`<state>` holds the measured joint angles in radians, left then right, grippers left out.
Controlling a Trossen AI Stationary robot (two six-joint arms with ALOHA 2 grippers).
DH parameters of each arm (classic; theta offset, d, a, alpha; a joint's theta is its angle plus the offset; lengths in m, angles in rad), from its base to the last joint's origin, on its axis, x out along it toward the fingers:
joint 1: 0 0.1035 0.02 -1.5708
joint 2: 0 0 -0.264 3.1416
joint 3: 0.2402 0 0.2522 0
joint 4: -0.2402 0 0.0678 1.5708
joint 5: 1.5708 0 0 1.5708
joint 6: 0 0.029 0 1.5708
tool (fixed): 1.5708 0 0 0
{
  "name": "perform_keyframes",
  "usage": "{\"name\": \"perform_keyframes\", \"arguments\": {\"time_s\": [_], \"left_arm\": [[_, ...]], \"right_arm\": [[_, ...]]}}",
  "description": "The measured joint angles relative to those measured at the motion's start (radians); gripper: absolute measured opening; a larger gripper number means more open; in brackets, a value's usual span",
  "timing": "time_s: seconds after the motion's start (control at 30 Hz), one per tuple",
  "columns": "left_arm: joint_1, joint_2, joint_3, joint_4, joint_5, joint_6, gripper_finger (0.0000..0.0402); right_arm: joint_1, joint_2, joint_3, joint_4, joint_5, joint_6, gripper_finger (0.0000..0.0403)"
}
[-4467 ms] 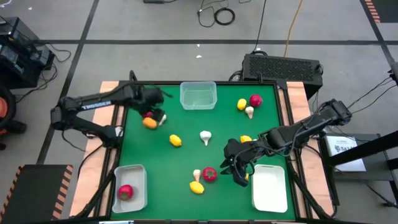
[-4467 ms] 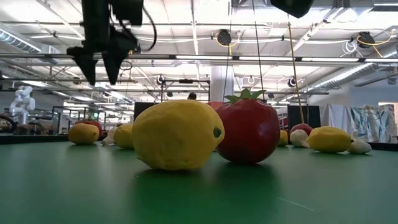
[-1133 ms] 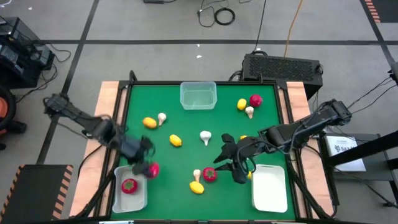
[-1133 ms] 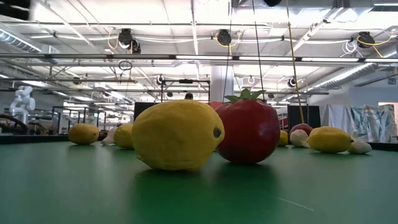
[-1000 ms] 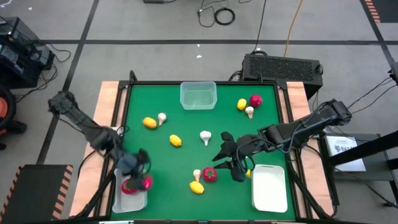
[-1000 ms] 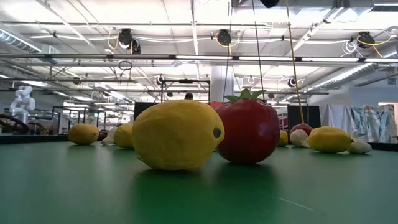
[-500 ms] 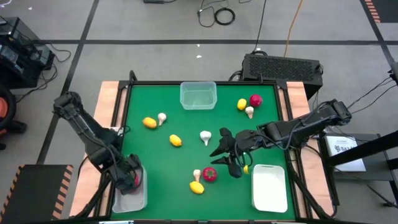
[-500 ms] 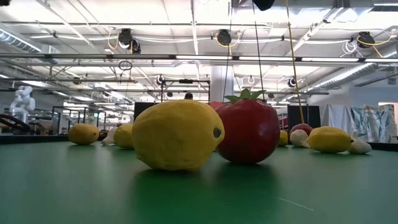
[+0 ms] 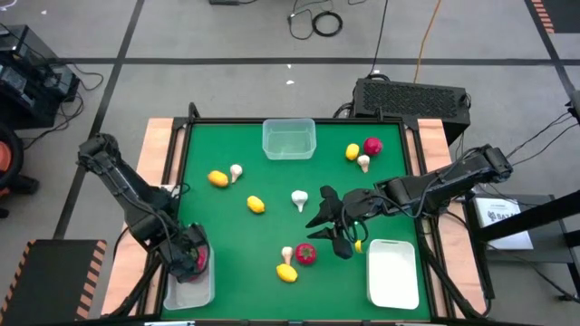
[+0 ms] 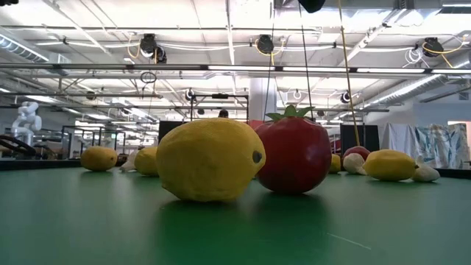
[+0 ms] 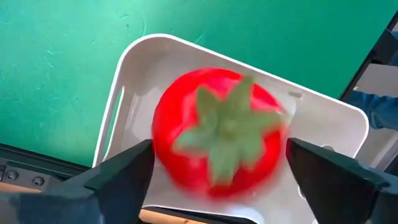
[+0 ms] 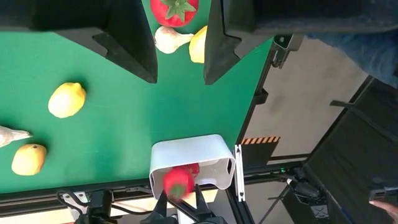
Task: Sort produce into baskets
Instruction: Put the tomato into the gray bin
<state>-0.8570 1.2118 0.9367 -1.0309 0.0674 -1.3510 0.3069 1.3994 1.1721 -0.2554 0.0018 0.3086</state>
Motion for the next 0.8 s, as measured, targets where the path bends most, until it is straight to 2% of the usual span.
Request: {"name": "perform_keyframes", "arguments": {"time_s": [0.13,0.5,0.63,0.73,0.8], "left_arm": [[0.000,0.000,0.000,-0.003,0.003,-0.001,0.0391],[0.011,0.000,0.047,0.029,0.006,-0.003,0.0392],[0.052,0.000,0.068,0.178,-0.092,0.038,0.0392],[0.103,0.016,0.069,0.295,-0.187,0.142,0.0392],[0.150,0.039,0.069,0.342,-0.214,0.221,0.0392]], "right_arm": [[0.000,0.000,0.000,0.000,0.000,-0.007,0.0123],[0.000,0.000,0.000,-0.003,-0.002,0.023,0.0123],[0.000,0.000,0.000,-0.009,-0.003,0.053,0.0123],[0.001,0.000,0.000,-0.017,-0.004,0.078,0.0123],[0.003,0.000,0.000,-0.024,-0.006,0.111,0.0123]]}}
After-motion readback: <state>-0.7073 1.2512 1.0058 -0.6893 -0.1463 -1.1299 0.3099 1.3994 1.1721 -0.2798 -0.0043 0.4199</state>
